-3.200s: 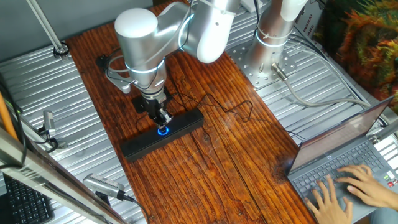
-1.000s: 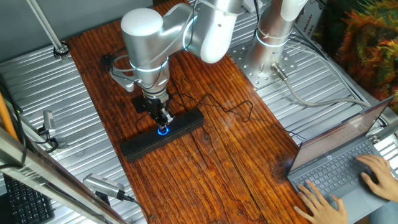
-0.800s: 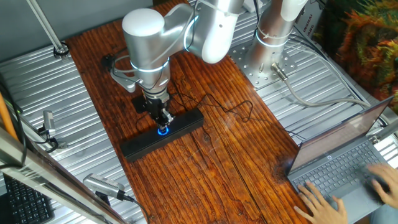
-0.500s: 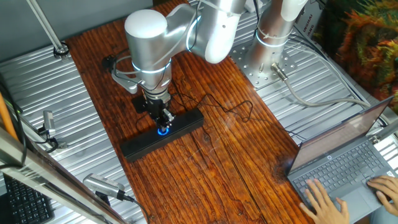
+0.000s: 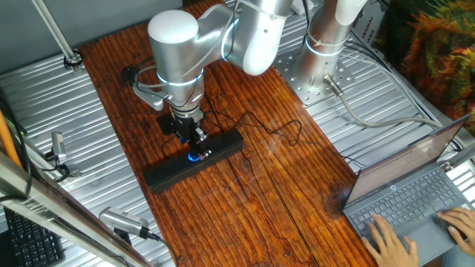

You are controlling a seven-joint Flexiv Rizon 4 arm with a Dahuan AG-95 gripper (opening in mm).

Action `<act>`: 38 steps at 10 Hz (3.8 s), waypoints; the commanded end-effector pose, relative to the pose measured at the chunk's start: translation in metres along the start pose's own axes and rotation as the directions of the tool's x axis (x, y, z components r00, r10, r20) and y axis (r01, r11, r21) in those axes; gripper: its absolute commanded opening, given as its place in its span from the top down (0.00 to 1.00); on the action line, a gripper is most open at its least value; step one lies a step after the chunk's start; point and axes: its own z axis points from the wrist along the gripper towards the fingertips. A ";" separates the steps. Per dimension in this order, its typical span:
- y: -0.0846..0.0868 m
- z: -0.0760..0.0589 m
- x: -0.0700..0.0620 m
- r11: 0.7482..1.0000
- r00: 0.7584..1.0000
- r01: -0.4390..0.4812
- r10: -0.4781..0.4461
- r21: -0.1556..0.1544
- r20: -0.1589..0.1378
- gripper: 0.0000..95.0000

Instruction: Turn the knob to increase the volume of the speaker

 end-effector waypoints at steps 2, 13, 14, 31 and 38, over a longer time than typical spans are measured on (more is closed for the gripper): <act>0.000 0.000 0.000 1.000 1.000 -0.008 0.008 -0.005 -0.006 0.20; 0.000 0.002 -0.001 1.000 1.000 -0.019 0.019 -0.008 -0.009 0.40; 0.000 0.002 -0.001 1.000 1.000 -0.018 0.018 -0.008 -0.009 0.40; -0.001 0.003 -0.001 0.998 1.000 -0.018 0.017 -0.061 -0.012 0.60; -0.001 0.004 -0.001 0.998 1.000 -0.018 0.017 -0.062 -0.015 0.60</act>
